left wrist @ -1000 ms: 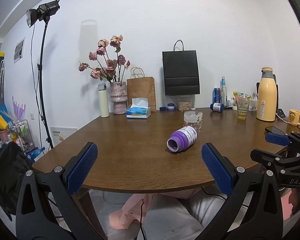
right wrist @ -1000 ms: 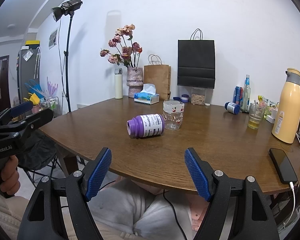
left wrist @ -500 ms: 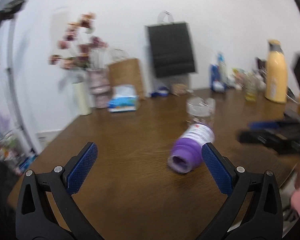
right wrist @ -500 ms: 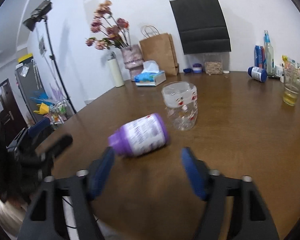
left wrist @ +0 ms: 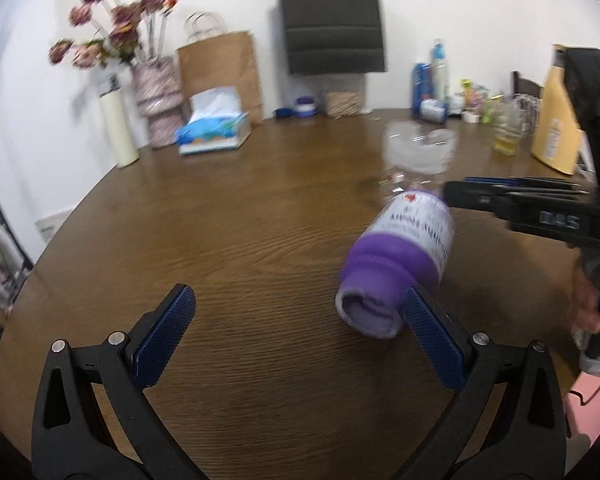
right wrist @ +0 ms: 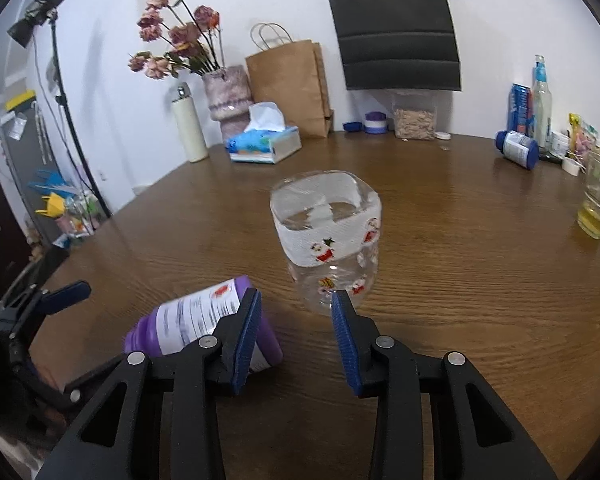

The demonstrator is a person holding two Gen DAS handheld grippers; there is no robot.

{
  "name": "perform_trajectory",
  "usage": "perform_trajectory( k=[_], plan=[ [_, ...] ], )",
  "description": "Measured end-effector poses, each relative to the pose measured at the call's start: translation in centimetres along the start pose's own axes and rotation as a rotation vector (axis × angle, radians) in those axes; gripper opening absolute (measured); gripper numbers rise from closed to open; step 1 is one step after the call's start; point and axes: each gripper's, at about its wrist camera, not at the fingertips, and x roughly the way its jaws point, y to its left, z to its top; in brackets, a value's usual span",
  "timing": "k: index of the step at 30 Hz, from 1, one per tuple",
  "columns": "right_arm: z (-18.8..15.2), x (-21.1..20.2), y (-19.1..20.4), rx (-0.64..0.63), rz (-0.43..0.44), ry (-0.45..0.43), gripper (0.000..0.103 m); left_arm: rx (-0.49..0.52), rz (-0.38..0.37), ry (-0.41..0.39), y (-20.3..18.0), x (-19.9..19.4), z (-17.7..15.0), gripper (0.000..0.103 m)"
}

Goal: Flip cup upright
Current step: 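Move the right gripper forward and close it around the lying purple bottle, then lift the purple bottle with the right gripper and rotate it cap-up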

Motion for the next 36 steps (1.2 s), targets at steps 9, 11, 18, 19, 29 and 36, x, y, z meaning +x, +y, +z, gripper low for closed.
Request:
perform_trajectory(
  k=[9,11,18,19,29,36],
  plan=[
    [-2.1,0.7,4.5,-0.124,0.238,0.101,0.041,-0.185,0.154,0.045,3.4,0.5,1.1,0.102],
    [-1.7,0.6,4.6,-0.138,0.24,0.067,0.041,-0.238,0.101,0.041,4.2,0.0,1.5,0.102],
    [2.5,3.1,4.7,-0.113,0.196,0.07,0.059,-0.299,0.039,0.052,5.9,0.9,3.0,0.103],
    [3.2,3.4,4.8,-0.12,0.206,0.071,0.07,-0.3,0.039,0.058,6.1,1.0,3.0,0.103],
    [7.5,7.8,3.8,-0.122,0.22,0.109,0.059,-0.426,-0.155,0.158,5.7,1.9,0.4,0.093],
    [8.2,8.4,2.7,-0.091,0.193,0.107,0.059,-0.423,-0.287,0.155,2.5,4.1,1.9,0.066]
  ],
)
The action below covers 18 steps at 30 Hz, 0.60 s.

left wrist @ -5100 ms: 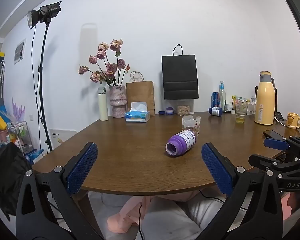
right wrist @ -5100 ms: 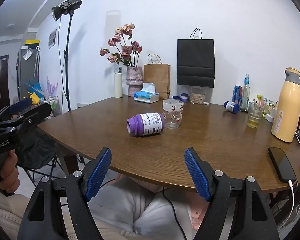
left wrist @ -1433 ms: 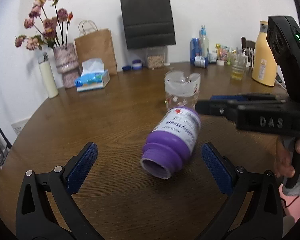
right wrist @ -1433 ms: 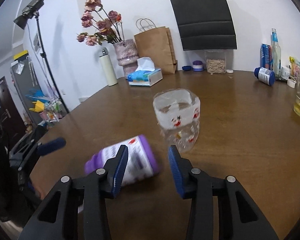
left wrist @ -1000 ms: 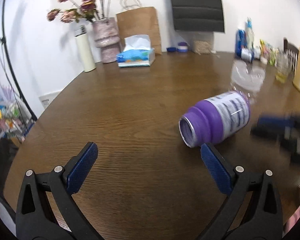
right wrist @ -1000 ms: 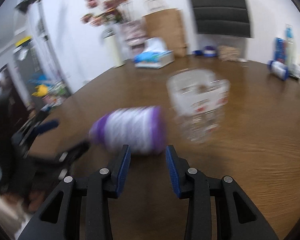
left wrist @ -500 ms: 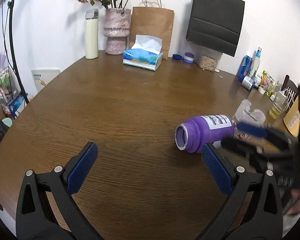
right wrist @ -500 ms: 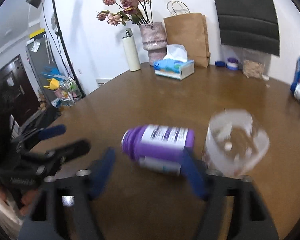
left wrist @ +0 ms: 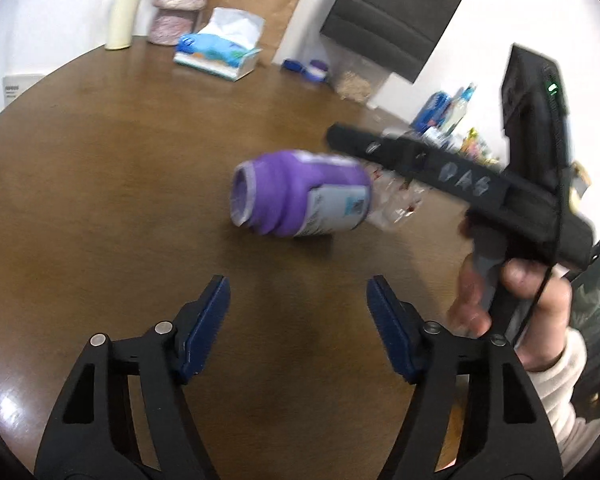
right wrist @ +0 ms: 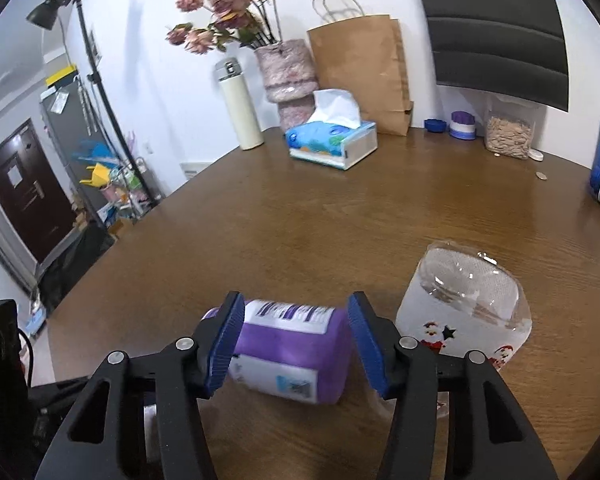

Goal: Flip cup upright
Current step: 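Lift the purple bottle with the right gripper and rotate it cap-up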

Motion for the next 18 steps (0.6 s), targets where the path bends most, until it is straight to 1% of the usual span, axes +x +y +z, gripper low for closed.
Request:
perform_trajectory(
  k=[2,5,7,8,9,11,12,13,16,18],
  plan=[
    [-0.3,0.4,-0.2,0.007,-0.014,0.032,0.058,-0.019,-0.012,-0.023,-0.1,0.3,0.6,0.066],
    [-1.3,0.3,0.3,0.003,0.015,0.056,0.053,-0.047,-0.026,-0.027,0.4,0.6,1.3,0.066],
    [-2.0,-0.1,0.4,0.017,0.077,0.067,0.049,-0.067,-0.065,-0.021,1.1,0.6,1.3,0.066],
    [-2.4,-0.5,0.4,0.035,0.126,0.07,0.048,-0.078,-0.091,-0.014,1.4,0.6,1.2,0.067],
    [-2.7,-0.8,0.4,0.052,0.167,0.074,0.048,-0.093,-0.115,-0.009,1.8,0.5,1.1,0.07],
    [-2.8,-1.5,0.3,0.054,0.22,0.056,0.048,-0.095,-0.129,-0.015,1.9,0.4,1.2,0.079],
    [-2.7,-1.8,0.3,0.051,0.226,0.044,0.049,-0.099,-0.125,-0.017,1.9,0.4,1.4,0.081],
    [-2.6,-2.1,0.4,0.046,0.217,0.032,0.049,-0.111,-0.117,-0.016,1.9,0.5,1.6,0.083],
    [-1.7,-2.8,0.7,-0.021,0.122,-0.022,0.049,-0.133,-0.123,-0.015,1.6,0.7,2.1,0.09],
    [-0.7,-2.3,0.4,-0.052,0.087,-0.035,0.049,-0.131,-0.116,-0.01,1.4,0.9,2.2,0.09]
  ],
)
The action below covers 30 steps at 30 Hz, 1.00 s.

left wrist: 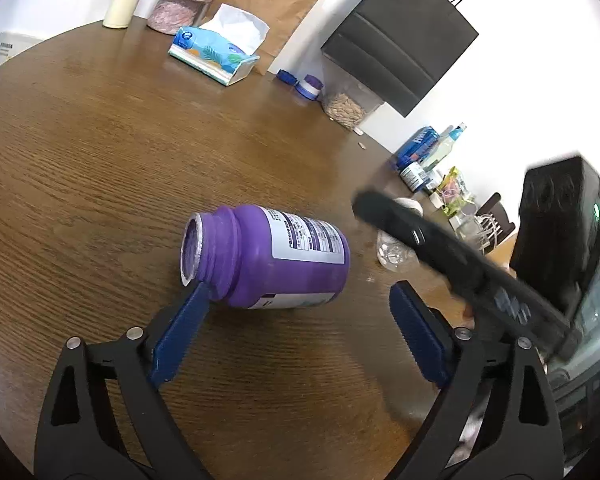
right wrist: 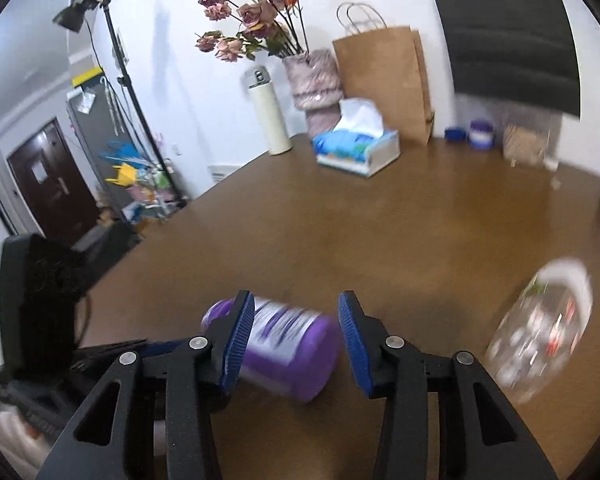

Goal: Flip cup upright
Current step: 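Lift the purple bottle with the right gripper and rotate it cap-up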

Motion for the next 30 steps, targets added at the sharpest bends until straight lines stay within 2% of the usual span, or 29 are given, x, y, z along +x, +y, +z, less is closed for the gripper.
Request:
perform_trajectory(
  k=[2,4,7,9,11,14,16,19,23,26,28,30],
  plan=[
    [1.0,1.3,-1.0,-0.019,-0.057,0.011,0.048,0.001,-0.008,0.024,-0.2,0.3,-0.3,0.09],
    [1.2,3.6,-2.3,-0.025,-0.086,0.08,0.048,0.0,-0.019,0.046,-0.4,0.6,-0.7,0.09],
    [0.5,5.4,-2.6,-0.048,-0.077,0.16,0.048,-0.003,-0.03,0.038,-0.1,0.6,-1.1,0.09],
    [-0.1,4.9,-2.4,-0.042,-0.012,0.164,0.048,-0.052,-0.059,0.027,0.8,0.1,-1.0,0.09],
    [-0.8,4.1,-2.1,-0.045,-0.017,0.164,0.048,-0.093,-0.1,0.035,1.7,0.0,-1.0,0.091],
    [-2.4,3.4,-1.7,-0.049,0.014,0.192,0.048,-0.145,-0.12,0.024,2.6,-0.4,-1.0,0.092],
    [-3.4,3.2,-1.2,-0.059,0.019,0.213,0.048,-0.177,-0.134,0.046,3.2,-0.2,-0.8,0.092],
    [-4.7,2.9,-0.2,-0.049,0.066,0.223,0.048,-0.18,-0.09,0.073,3.1,0.4,-0.5,0.091],
    [-5.7,2.3,0.5,-0.045,0.05,0.207,0.048,-0.177,-0.074,0.135,2.9,1.3,-0.3,0.091],
    [-6.0,1.9,0.2,-0.041,0.009,0.201,0.048,-0.091,-0.019,0.17,1.8,1.1,-0.6,0.086],
    [-6.1,1.3,-0.1,-0.033,-0.014,0.187,0.048,0.025,0.051,0.208,0.7,1.3,-1.1,0.084],
    [-6.1,0.8,-0.4,-0.047,-0.101,0.17,0.048,0.13,0.146,0.216,-0.3,1.3,-1.8,0.061]
  ],
)
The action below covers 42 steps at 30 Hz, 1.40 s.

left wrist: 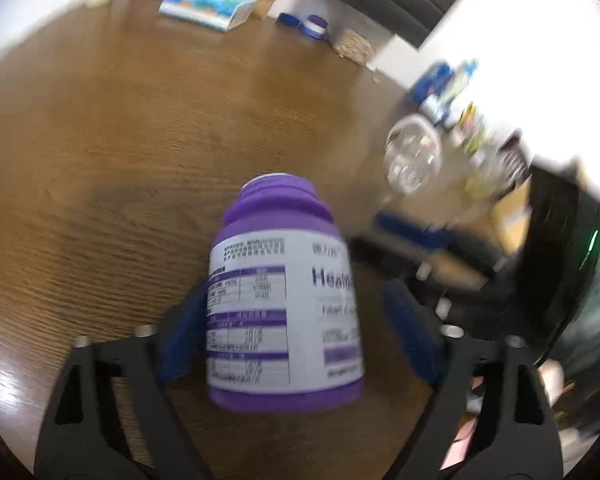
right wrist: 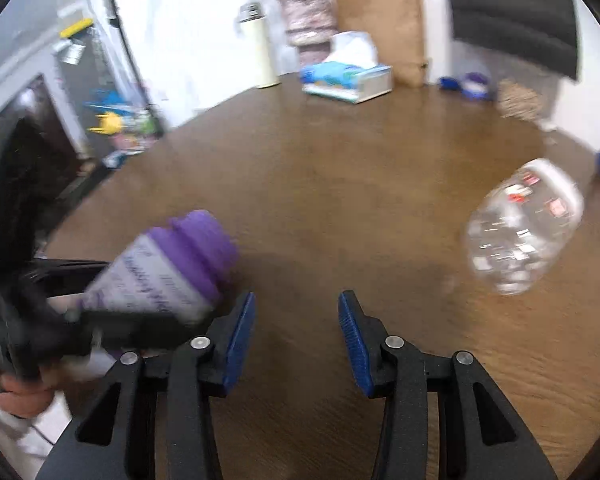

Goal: Flip cup upright
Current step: 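Lift the purple bottle with the right gripper and rotate it cap-up, then lower the upright bottle onto the table and open the right gripper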

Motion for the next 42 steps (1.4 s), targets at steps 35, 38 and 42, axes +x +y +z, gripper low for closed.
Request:
perform_trajectory(
  k=[35,38,42],
  plan=[
    [4.1,-6.6,2.2,-0.135,-0.034,-0.224,0.069,0.382,-0.011,-0.23,-6.9,-1.1,0.4,0.085],
    [2.1,-5.4,3.0,-0.17,-0.109,-0.207,0.068,0.386,0.068,-0.137,-6.0,-0.4,-1.8,0.085],
    [-0.3,-5.0,4.9,-0.197,-0.1,-0.19,0.067,0.335,0.097,-0.139,-3.9,-1.7,-4.1,0.085]
  ],
)
